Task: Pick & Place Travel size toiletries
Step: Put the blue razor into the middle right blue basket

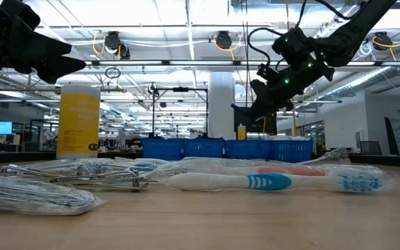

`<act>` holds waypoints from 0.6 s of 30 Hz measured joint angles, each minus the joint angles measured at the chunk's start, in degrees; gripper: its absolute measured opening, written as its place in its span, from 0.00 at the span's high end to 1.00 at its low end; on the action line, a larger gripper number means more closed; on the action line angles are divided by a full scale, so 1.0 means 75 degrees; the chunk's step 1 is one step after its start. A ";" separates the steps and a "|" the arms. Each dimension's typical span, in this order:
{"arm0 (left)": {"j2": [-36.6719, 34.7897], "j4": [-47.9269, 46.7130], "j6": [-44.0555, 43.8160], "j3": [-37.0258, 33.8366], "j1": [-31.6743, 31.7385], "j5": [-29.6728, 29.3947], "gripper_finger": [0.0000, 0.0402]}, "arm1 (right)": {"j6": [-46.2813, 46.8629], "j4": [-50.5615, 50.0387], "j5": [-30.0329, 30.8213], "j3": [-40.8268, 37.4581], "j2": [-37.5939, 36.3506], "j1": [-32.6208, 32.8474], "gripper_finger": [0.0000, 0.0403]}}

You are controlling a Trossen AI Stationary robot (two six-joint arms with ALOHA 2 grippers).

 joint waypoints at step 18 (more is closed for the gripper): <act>0.0001 0.0000 0.0000 -0.0001 0.0000 0.0000 0.23 | 0.0252 0.0711 -0.0260 0.0009 0.0803 -0.0326 0.91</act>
